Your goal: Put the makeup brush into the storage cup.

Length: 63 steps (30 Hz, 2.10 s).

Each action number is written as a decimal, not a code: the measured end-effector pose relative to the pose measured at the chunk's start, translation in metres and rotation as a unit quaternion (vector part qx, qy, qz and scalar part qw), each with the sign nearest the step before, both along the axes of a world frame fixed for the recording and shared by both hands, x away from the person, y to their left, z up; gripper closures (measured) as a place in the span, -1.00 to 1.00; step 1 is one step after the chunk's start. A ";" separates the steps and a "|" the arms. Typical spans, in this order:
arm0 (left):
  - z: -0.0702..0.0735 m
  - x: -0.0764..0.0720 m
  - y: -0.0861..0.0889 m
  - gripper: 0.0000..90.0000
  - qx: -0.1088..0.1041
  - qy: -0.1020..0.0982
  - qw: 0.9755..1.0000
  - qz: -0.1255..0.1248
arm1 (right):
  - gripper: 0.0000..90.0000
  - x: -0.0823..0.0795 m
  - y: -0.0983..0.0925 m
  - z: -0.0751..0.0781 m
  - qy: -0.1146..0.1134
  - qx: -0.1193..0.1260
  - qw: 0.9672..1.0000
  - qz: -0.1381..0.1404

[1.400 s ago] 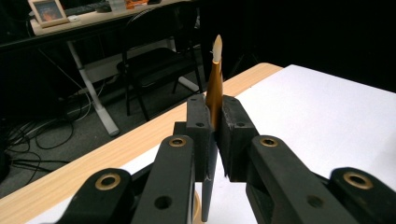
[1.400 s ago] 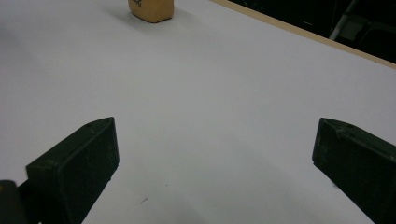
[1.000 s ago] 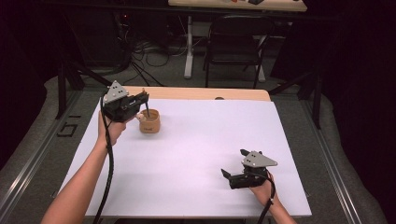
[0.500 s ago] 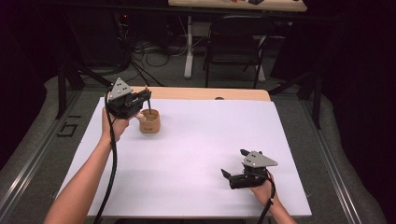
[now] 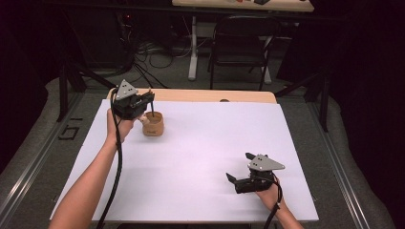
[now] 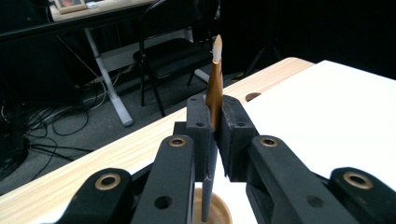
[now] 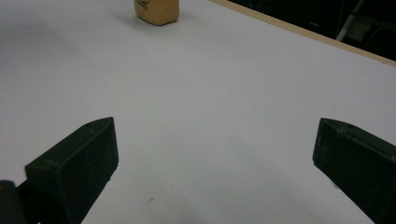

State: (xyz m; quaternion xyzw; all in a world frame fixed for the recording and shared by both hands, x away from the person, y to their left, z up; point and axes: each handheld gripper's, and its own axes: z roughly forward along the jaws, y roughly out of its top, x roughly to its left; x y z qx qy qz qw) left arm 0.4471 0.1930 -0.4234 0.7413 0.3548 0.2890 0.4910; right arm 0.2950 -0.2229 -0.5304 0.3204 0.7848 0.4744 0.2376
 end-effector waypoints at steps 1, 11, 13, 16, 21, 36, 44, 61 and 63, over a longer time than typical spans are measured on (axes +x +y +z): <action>-0.001 0.001 0.000 0.86 0.003 0.001 1.000 -0.001 | -1.00 0.000 0.000 0.000 -0.003 0.002 1.000 -0.001; -0.010 0.006 0.000 0.85 0.005 0.011 1.000 0.007 | -1.00 0.000 0.001 0.000 -0.001 -0.003 1.000 0.002; -0.012 0.007 0.001 0.85 0.004 0.013 1.000 0.008 | -1.00 0.000 0.000 0.000 0.001 -0.005 1.000 0.002; -0.015 0.009 0.001 0.85 0.001 0.017 1.000 0.012 | -1.00 0.000 0.001 -0.001 0.000 -0.003 1.000 0.001; -0.018 0.012 0.003 0.85 0.002 0.024 1.000 0.017 | -1.00 0.000 0.001 -0.001 0.002 -0.005 1.000 0.003; -0.027 0.020 0.004 0.84 0.005 0.040 0.999 0.028 | -1.00 0.001 0.002 -0.001 0.003 -0.008 1.000 0.003; -0.027 0.018 0.009 -0.40 0.011 0.064 0.998 0.014 | -1.00 0.000 0.000 0.000 -0.002 -0.003 1.000 0.005; -0.022 -0.013 0.027 -0.99 0.005 0.054 0.999 0.004 | -1.00 -0.002 -0.001 0.004 -0.018 0.008 1.000 0.006; -0.020 -0.017 0.028 -1.00 0.003 0.050 0.999 0.001 | -1.00 -0.002 -0.002 0.005 -0.022 0.013 1.000 0.006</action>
